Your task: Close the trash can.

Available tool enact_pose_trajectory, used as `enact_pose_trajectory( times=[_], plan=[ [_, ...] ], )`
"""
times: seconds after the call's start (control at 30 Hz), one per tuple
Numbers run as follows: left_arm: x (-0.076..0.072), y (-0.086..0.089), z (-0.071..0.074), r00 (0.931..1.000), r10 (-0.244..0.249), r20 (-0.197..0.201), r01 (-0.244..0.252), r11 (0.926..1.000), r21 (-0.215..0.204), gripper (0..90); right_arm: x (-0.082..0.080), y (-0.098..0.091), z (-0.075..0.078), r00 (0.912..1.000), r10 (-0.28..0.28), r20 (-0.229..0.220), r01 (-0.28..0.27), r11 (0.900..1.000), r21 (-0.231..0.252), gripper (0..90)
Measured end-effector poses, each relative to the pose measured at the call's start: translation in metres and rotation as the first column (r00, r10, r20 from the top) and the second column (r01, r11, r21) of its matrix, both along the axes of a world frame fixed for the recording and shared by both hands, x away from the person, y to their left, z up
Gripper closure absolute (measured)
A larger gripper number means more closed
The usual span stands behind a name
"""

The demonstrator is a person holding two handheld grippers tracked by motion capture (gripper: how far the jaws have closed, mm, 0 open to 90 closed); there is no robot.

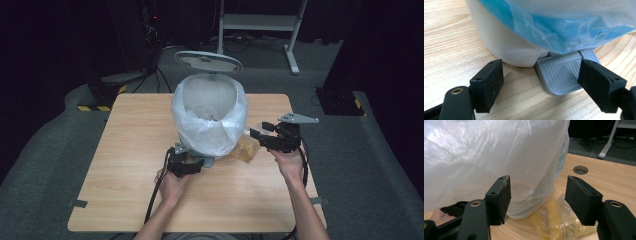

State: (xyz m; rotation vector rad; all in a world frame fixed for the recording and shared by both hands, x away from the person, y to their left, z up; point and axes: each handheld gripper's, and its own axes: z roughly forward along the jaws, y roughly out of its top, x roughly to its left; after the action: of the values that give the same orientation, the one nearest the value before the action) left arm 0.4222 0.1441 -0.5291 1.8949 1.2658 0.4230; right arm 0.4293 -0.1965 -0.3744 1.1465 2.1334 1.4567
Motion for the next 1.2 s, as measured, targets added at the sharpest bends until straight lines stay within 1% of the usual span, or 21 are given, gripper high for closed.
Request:
enact_pose_trajectory(
  times=[0.1,0.2,0.33,0.5,0.53,0.63,0.83,0.93,1.03,1.2],
  plan=[
    [0.000,0.000,0.000,1.0000,0.000,0.000,0.000,1.0000,-0.001,20.3,0.001,-0.002,-0.008,0.9999,-0.011,-0.009,0.011,0.9999,0.002,35.1],
    [0.000,0.000,0.000,1.0000,0.000,0.000,0.000,1.0000,0.000,20.4,0.001,-0.005,-0.017,0.9987,-0.030,-0.040,0.030,0.9994,0.014,31.7],
    [0.000,0.000,0.000,1.0000,0.001,0.000,-0.001,1.0000,-0.001,20.4,0.000,-0.004,-0.029,0.9964,-0.070,-0.048,0.069,0.9972,-0.029,26.3],
    [0.000,0.000,0.000,1.0000,0.001,0.000,-0.001,1.0000,-0.002,20.5,0.001,-0.004,-0.040,0.9943,-0.096,-0.047,0.093,0.9944,-0.050,23.3],
    [0.000,0.000,0.000,1.0000,0.000,0.000,0.000,1.0000,-0.002,20.5,0.002,-0.003,-0.043,0.9934,-0.098,-0.058,0.095,0.9938,-0.058,22.8],
    [0.000,0.000,0.000,1.0000,0.000,0.000,0.000,1.0000,-0.002,20.6,0.004,0.000,-0.050,0.9922,-0.105,-0.067,0.099,0.9915,-0.084,22.5],
    [0.000,0.000,0.000,1.0000,-0.001,0.001,0.001,1.0000,-0.001,20.7,0.007,0.002,-0.063,0.9887,-0.123,-0.085,0.114,0.9883,-0.102,22.3],
    [0.000,0.000,0.000,1.0000,-0.001,0.001,0.001,1.0000,-0.001,20.7,0.010,0.003,-0.069,0.9867,-0.130,-0.097,0.118,0.9851,-0.126,21.5],
    [0.000,0.000,0.000,1.0000,-0.001,0.001,0.001,1.0000,-0.002,20.7,0.011,0.004,-0.072,0.9859,-0.136,-0.098,0.123,0.9842,-0.127,22.4],
    [0.000,0.000,0.000,1.0000,-0.001,0.001,0.001,1.0000,-0.001,20.7,0.016,0.005,-0.080,0.9826,-0.140,-0.122,0.123,0.9826,-0.139,22.7]
  ],
)
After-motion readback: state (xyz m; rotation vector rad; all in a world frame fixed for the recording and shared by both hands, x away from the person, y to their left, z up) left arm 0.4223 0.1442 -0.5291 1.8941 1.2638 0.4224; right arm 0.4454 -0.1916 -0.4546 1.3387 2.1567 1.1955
